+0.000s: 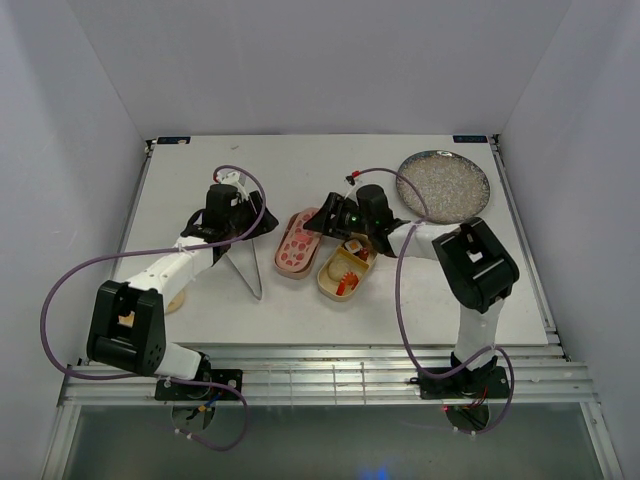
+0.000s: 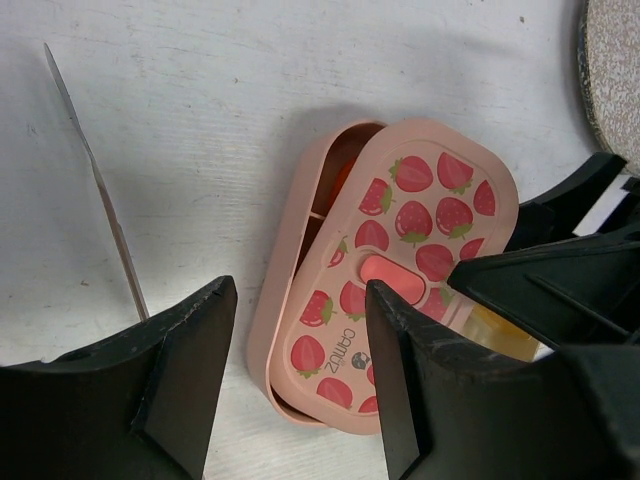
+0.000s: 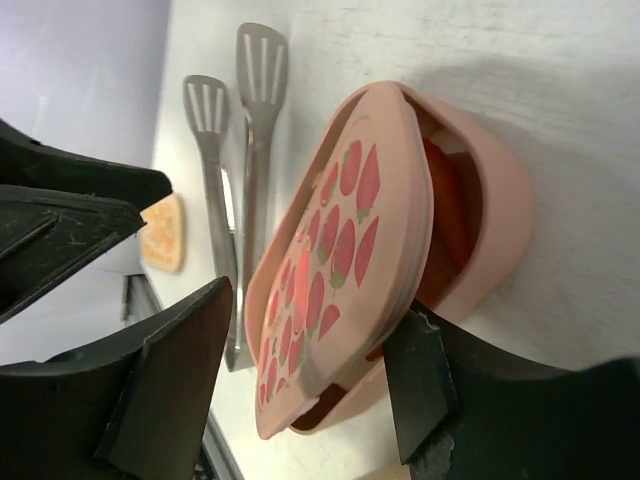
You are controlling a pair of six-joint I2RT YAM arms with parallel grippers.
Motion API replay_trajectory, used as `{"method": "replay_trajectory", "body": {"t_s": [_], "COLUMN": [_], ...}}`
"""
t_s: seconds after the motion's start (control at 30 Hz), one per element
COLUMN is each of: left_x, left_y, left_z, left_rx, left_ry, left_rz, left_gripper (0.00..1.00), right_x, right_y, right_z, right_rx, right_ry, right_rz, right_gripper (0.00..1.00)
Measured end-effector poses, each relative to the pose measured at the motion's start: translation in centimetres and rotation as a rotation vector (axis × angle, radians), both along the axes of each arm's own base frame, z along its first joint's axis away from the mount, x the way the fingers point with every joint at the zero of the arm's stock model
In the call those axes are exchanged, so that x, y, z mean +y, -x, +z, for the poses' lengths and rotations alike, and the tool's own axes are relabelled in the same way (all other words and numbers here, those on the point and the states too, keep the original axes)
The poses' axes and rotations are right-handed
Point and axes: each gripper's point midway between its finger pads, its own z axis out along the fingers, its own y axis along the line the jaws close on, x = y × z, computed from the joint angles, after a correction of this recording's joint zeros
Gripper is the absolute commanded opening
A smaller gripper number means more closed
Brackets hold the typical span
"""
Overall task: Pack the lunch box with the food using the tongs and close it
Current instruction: Close the box lid on the packing box.
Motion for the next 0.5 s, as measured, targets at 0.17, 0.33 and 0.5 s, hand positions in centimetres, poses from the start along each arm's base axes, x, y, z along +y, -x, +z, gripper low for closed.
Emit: {"method": "replay_trajectory", "body": {"t_s": [0.17, 0.33, 0.5], "left_x": [0.1, 0.2, 0.4], "left_y": [-0.1, -0.1, -0.2], "left_z": [0.0, 0.0, -0.4], "left_rx": [-0.002, -0.003, 0.003], "left_ry": [-0.004, -0.008, -0.021], "left_rz": [0.006, 0.010, 0.015], "left_gripper": [0.65, 0.65, 0.65], "right_x": [-0.7, -1.2, -1.6], "right_y": [-0.9, -1.4, -1.7], "right_z": [1.7, 2.8, 2.6], "right_rx": [-0.052, -0.085, -0.070], "right_ry": [0.091, 0.162, 0.250], "right_rz": [-0.021, -0.026, -0.025], "right_gripper": [0.66, 0.66, 0.55]}}
